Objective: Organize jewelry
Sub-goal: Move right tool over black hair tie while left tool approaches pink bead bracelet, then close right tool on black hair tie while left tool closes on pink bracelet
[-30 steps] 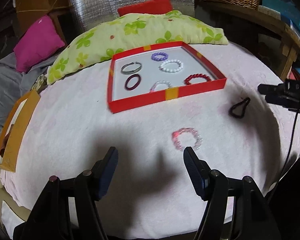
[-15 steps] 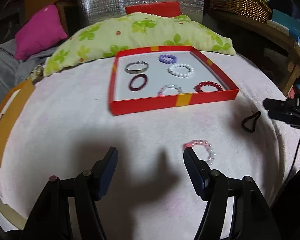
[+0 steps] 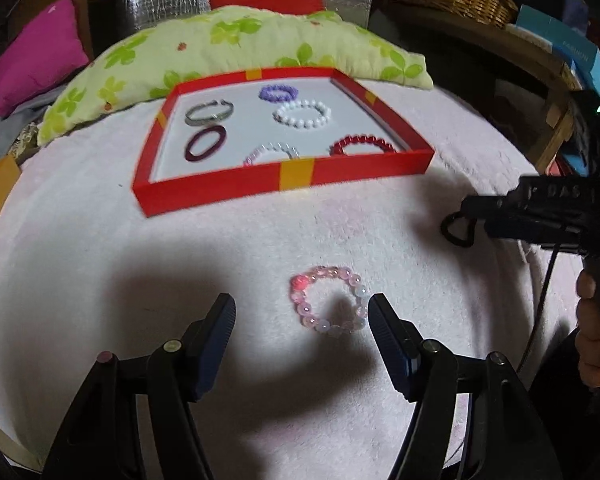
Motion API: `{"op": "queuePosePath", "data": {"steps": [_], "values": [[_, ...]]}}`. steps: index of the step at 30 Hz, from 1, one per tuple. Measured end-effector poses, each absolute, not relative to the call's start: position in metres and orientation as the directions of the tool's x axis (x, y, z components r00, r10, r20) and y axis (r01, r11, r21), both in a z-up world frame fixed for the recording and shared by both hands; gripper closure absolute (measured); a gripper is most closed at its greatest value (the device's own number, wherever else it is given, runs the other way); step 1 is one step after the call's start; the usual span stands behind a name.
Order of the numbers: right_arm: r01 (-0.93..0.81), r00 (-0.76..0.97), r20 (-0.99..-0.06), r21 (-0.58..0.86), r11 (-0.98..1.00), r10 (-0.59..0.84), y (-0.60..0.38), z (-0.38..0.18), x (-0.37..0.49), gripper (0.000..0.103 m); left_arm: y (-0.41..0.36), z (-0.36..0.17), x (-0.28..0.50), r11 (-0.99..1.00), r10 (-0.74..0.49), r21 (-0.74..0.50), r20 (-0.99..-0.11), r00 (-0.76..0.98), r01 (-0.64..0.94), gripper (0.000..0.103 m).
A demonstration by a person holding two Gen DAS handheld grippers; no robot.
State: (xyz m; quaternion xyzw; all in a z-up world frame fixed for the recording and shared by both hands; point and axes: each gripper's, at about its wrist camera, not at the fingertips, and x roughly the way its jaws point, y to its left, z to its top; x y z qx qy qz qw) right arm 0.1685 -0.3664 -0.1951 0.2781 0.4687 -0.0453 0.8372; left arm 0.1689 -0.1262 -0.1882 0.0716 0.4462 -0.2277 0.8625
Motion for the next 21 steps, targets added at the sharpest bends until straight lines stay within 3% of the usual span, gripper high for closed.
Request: {"op": "queuePosePath", "data": {"steps": [4, 5, 7, 10, 14, 17, 21], "values": [[0.335, 0.555, -0.814, 0.406, 0.850, 0.170, -0.364, -0.196, 0.170, 0.049, -0.132, -0.195, 0.170, 0.882, -0.315, -0.053, -0.806, 0.502, 0.468, 0.035], [0.333, 0.554, -0.817, 0.394, 0.856, 0.161, -0.363, -0.196, 0.171, 0.049, -0.135, -0.197, 0.168, 0.877, -0.310, -0.036, -0.804, 0.507, 0.480, 0.045], [0.328, 0.553, -0.822, 0.361, 0.873, 0.132, -0.357, -0.195, 0.174, 0.052, -0.137, -0.199, 0.167, 0.867, -0.320, -0.032, -0.802, 0.504, 0.498, 0.054], [0.315, 0.554, -0.828, 0.303, 0.899, 0.085, -0.348, -0.196, 0.180, 0.070, -0.136, -0.197, 0.169, 0.855, -0.336, -0.029, -0.792, 0.510, 0.519, 0.078], [0.281, 0.558, -0.829, 0.234, 0.931, 0.040, -0.335, -0.195, 0.183, 0.089, -0.124, -0.195, 0.176, 0.861, -0.346, -0.053, -0.791, 0.505, 0.506, 0.094], [0.258, 0.566, -0.825, 0.196, 0.946, 0.017, -0.329, -0.193, 0.181, 0.090, -0.110, -0.193, 0.182, 0.877, -0.335, -0.063, -0.789, 0.515, 0.476, 0.095], [0.239, 0.594, -0.803, 0.247, 0.939, 0.060, -0.333, -0.187, 0.176, 0.091, -0.088, -0.189, 0.189, 0.897, -0.334, -0.091, -0.780, 0.529, 0.433, 0.095]]}}
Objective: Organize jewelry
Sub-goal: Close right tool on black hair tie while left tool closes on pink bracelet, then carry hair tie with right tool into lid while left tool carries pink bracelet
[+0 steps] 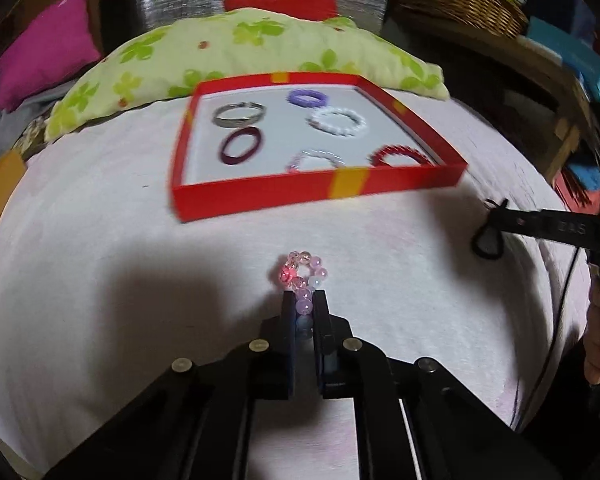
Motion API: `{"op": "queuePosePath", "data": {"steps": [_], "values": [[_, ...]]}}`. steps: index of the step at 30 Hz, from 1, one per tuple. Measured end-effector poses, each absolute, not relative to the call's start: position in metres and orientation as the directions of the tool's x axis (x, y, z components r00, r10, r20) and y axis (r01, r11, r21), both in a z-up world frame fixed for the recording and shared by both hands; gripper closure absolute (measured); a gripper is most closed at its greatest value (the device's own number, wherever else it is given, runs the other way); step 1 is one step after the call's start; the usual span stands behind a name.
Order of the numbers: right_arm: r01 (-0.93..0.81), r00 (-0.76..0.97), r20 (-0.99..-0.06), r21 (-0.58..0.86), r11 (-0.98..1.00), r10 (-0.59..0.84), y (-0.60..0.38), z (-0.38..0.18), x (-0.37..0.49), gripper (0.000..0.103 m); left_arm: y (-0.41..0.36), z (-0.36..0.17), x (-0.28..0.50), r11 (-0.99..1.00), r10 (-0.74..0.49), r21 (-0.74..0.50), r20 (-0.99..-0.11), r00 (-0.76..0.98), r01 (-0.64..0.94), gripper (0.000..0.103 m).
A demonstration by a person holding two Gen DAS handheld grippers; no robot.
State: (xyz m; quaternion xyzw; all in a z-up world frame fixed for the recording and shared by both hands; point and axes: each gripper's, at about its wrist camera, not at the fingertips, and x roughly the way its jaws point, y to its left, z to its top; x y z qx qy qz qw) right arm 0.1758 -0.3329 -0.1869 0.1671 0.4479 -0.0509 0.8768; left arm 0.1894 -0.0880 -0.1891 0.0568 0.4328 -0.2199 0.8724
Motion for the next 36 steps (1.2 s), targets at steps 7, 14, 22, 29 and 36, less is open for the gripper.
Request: {"op": "queuePosePath", "data": {"steps": [7, 14, 22, 29, 36], "values": [[0.154, 0.633, -0.744, 0.392, 0.907, 0.214, -0.329, -0.178, 0.173, 0.091, -0.063, -0.186, 0.198, 0.918, -0.323, -0.113, -0.769, 0.551, 0.381, 0.095], [0.119, 0.657, -0.695, 0.478, 0.870, 0.292, -0.329, -0.173, 0.170, 0.091, -0.055, -0.179, 0.196, 0.918, -0.338, -0.128, -0.750, 0.569, 0.376, 0.095], [0.100, 0.662, -0.687, 0.478, 0.873, 0.300, -0.326, -0.169, 0.167, 0.091, -0.056, -0.167, 0.192, 0.908, -0.366, -0.141, -0.722, 0.587, 0.393, 0.095], [0.080, 0.667, -0.672, 0.494, 0.866, 0.322, -0.320, -0.164, 0.167, 0.091, -0.047, -0.153, 0.194, 0.910, -0.378, -0.163, -0.702, 0.604, 0.380, 0.095], [0.047, 0.671, -0.661, 0.490, 0.870, 0.336, -0.310, -0.159, 0.166, 0.091, -0.049, -0.138, 0.195, 0.911, -0.370, -0.137, -0.686, 0.626, 0.388, 0.095]]}}
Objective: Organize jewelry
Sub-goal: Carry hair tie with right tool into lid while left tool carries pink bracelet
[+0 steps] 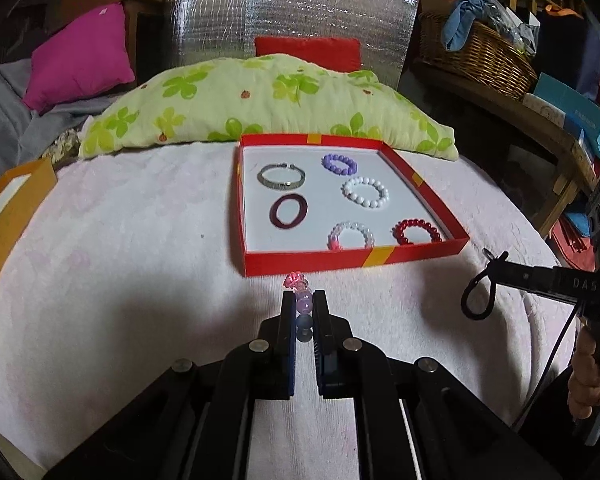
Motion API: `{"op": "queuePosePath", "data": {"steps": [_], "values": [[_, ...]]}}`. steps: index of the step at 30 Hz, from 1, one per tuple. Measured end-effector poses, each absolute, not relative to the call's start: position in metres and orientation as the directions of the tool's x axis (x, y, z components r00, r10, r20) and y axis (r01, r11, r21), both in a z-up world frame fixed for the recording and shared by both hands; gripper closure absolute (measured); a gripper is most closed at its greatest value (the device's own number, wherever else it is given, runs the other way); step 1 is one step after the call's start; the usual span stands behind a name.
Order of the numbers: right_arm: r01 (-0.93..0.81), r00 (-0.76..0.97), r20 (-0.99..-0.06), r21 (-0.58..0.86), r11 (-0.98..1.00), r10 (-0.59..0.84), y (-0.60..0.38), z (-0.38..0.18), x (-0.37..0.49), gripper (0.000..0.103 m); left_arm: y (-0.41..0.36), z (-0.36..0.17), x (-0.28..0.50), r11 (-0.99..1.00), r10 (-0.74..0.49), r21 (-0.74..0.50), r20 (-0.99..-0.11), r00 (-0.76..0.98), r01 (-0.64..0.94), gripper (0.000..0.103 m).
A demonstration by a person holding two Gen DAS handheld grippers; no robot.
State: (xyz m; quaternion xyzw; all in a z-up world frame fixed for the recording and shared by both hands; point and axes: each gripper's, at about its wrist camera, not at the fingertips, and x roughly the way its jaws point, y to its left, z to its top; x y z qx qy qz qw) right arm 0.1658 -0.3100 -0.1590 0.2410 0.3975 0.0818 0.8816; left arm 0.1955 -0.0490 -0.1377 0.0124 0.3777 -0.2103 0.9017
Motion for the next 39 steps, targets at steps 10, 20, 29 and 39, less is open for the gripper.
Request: {"op": "queuePosePath", "data": {"steps": [10, 20, 29, 39], "values": [[0.028, 0.694, -0.642, 0.474, 0.880, 0.324, -0.302, -0.145, 0.172, 0.091, -0.061, -0.110, 0.222, 0.911, -0.339, -0.059, -0.670, 0.660, 0.407, 0.095], [0.053, 0.708, -0.656, 0.420, 0.906, 0.262, -0.301, -0.129, 0.204, 0.091, -0.084, -0.100, 0.259, 0.894, -0.363, -0.045, -0.659, 0.659, 0.447, 0.095], [0.102, 0.744, -0.640, 0.392, 0.914, 0.192, -0.320, -0.119, 0.251, 0.091, -0.112, -0.112, 0.292, 0.877, -0.407, -0.093, -0.667, 0.624, 0.472, 0.095], [0.128, 0.755, -0.634, 0.395, 0.910, 0.169, -0.333, -0.124, 0.306, 0.091, -0.121, -0.132, 0.319, 0.869, -0.428, -0.129, -0.681, 0.594, 0.478, 0.095]]}}
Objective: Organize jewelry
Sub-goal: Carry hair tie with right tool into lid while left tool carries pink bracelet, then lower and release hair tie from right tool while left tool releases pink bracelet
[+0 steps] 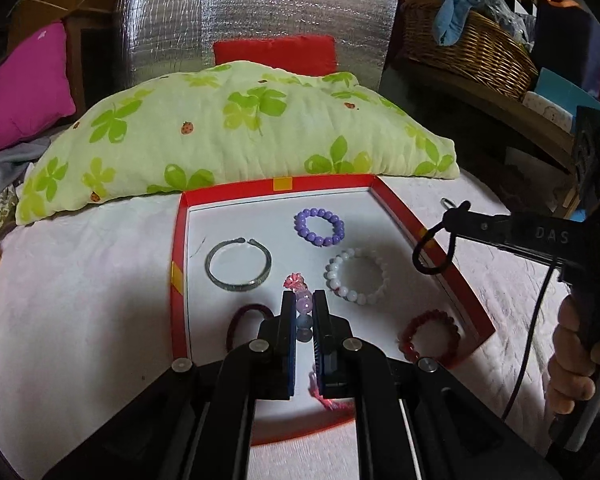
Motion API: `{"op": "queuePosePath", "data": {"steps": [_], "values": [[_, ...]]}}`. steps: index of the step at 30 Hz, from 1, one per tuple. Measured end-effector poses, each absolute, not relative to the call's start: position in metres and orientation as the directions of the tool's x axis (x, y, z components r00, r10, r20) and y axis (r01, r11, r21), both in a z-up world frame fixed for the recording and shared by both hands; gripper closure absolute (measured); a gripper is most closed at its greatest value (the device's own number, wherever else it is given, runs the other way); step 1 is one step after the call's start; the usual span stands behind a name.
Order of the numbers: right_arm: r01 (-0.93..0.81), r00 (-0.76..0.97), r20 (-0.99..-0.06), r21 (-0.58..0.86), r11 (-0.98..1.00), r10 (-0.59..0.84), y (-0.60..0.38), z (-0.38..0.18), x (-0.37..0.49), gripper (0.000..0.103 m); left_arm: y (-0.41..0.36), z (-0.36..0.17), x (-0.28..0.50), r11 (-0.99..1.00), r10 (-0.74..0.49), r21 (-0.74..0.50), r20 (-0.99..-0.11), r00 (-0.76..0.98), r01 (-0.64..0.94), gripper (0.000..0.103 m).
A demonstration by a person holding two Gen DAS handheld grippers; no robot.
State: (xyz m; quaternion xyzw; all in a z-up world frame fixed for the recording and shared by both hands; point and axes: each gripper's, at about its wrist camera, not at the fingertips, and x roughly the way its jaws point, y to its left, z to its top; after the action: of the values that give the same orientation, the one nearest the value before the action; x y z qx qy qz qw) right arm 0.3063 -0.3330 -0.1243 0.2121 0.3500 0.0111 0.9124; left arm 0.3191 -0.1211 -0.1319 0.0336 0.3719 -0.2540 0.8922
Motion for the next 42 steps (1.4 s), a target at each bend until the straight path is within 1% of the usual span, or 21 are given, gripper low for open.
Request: {"op": "queuePosePath", "data": {"steps": [7, 11, 17, 26, 36, 42], "values": [[0.135, 0.749, -0.641, 0.399, 0.907, 0.170, -0.337, -0.134, 0.338, 0.091, -0.122, -0.130, 0.335, 0.861, -0.442, -0.130, -0.670, 0.596, 0.492, 0.095], [0.142, 0.750, -0.639, 0.412, 0.900, 0.174, -0.342, -0.137, 0.352, 0.091, -0.127, -0.133, 0.346, 0.866, -0.426, -0.112, -0.677, 0.600, 0.488, 0.095], [0.138, 0.736, -0.649, 0.422, 0.896, 0.193, -0.346, -0.143, 0.369, 0.091, -0.135, -0.139, 0.360, 0.860, -0.434, -0.123, -0.689, 0.581, 0.496, 0.095], [0.154, 0.719, -0.671, 0.405, 0.901, 0.179, -0.353, -0.150, 0.380, 0.091, -0.151, -0.149, 0.362, 0.840, -0.444, -0.120, -0.712, 0.544, 0.529, 0.095], [0.164, 0.710, -0.683, 0.394, 0.904, 0.170, -0.354, -0.154, 0.388, 0.091, -0.160, -0.151, 0.358, 0.828, -0.454, -0.120, -0.718, 0.528, 0.548, 0.095], [0.168, 0.706, -0.689, 0.384, 0.908, 0.161, -0.353, -0.154, 0.390, 0.091, -0.163, -0.153, 0.357, 0.833, -0.435, -0.099, -0.724, 0.535, 0.544, 0.095]]}}
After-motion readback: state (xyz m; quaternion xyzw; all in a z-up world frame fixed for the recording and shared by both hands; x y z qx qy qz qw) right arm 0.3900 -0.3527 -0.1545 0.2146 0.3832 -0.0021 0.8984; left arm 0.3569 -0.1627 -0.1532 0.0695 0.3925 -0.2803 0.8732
